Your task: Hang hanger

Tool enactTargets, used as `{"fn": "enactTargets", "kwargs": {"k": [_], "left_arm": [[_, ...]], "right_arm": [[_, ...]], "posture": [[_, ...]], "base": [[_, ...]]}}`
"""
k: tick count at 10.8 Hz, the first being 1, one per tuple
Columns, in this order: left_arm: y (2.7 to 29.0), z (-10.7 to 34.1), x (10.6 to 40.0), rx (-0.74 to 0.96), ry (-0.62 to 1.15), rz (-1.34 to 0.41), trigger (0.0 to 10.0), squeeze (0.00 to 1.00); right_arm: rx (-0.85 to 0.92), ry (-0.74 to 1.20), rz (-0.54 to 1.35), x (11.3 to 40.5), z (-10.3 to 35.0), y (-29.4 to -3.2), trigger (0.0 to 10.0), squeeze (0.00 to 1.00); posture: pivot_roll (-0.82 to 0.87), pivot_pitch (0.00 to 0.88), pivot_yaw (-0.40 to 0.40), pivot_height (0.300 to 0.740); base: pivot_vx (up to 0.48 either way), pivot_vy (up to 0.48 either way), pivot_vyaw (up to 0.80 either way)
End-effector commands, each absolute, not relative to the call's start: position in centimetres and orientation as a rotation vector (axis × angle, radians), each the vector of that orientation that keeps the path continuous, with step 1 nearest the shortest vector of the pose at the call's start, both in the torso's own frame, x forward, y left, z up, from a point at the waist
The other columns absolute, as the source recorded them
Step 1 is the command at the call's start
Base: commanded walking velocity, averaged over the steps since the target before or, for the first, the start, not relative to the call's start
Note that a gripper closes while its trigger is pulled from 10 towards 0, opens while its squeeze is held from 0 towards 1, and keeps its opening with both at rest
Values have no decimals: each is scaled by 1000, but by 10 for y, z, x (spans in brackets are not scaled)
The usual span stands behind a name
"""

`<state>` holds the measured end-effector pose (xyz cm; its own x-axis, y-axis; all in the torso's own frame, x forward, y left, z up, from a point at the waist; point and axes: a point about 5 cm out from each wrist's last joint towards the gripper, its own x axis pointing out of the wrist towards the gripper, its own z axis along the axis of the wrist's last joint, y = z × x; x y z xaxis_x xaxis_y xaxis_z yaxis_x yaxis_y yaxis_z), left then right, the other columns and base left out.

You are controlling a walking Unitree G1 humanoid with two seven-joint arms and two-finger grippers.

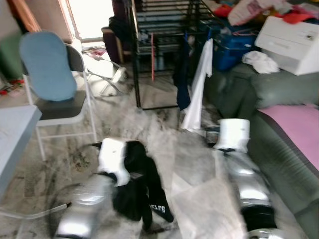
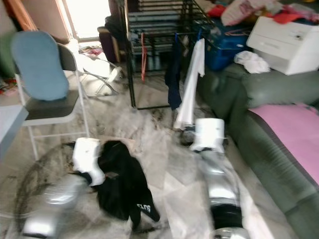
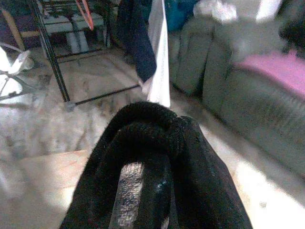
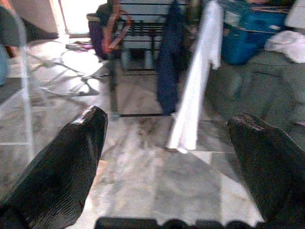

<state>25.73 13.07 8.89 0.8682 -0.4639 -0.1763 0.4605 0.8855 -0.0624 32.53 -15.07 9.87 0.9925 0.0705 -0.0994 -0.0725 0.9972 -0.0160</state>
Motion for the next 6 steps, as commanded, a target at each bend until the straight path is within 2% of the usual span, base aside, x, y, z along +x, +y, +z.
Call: {"fn": "enactTargets", "kwargs": {"k": [1, 4, 5, 6], "left_arm": [[116, 102, 256, 58, 159, -642, 10000, 0], [125, 96, 245, 441, 308, -1035, 10000, 0], [134, 95, 246, 664, 341, -1116, 10000, 0], [149, 95, 261, 959, 333, -1067, 10000, 0]], "right_arm": [[-30, 78, 58, 329, 105, -156, 10000, 0], [-22, 75, 57, 330, 105, -151, 10000, 0], [-20, 75, 56, 329, 104, -151, 10000, 0], [-17, 76, 52, 328, 103, -151, 10000, 0]], "posture": [[-40, 0, 35, 740], [-40, 0, 52, 740], [-41, 0, 59, 740], [-42, 0, 64, 740]], "base": [[0, 0, 0], [0, 0, 0], [0, 0, 0], [0, 0, 0]]}}
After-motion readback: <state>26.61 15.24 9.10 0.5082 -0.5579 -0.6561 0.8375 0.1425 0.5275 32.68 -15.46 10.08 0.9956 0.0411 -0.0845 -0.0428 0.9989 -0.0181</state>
